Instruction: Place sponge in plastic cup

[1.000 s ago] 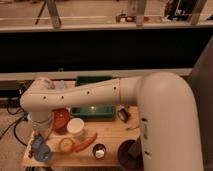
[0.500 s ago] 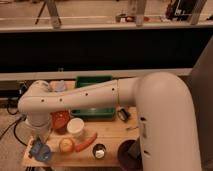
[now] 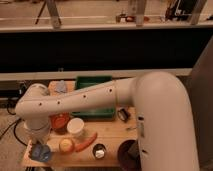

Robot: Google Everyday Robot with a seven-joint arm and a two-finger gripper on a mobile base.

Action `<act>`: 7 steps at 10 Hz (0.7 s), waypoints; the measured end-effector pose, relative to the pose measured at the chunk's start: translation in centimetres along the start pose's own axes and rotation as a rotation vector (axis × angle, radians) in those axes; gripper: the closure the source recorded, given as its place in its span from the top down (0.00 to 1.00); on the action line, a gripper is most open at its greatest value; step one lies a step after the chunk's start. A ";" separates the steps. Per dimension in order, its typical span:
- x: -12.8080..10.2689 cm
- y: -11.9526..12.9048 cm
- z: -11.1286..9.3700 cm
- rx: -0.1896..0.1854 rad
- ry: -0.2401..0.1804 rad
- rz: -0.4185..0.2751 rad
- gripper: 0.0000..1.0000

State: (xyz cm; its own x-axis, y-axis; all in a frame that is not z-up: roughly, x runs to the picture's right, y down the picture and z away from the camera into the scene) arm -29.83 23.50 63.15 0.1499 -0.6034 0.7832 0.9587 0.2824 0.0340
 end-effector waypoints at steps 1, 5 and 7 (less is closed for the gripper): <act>-0.1 0.1 0.2 -0.002 -0.001 -0.007 0.25; -0.4 0.4 1.5 -0.023 -0.014 -0.026 0.25; -0.4 0.4 2.0 -0.035 -0.018 -0.033 0.25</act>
State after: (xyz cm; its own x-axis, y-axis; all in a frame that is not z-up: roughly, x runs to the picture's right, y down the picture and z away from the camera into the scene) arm -29.95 25.37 64.08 0.1146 -0.5986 0.7928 0.9708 0.2368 0.0385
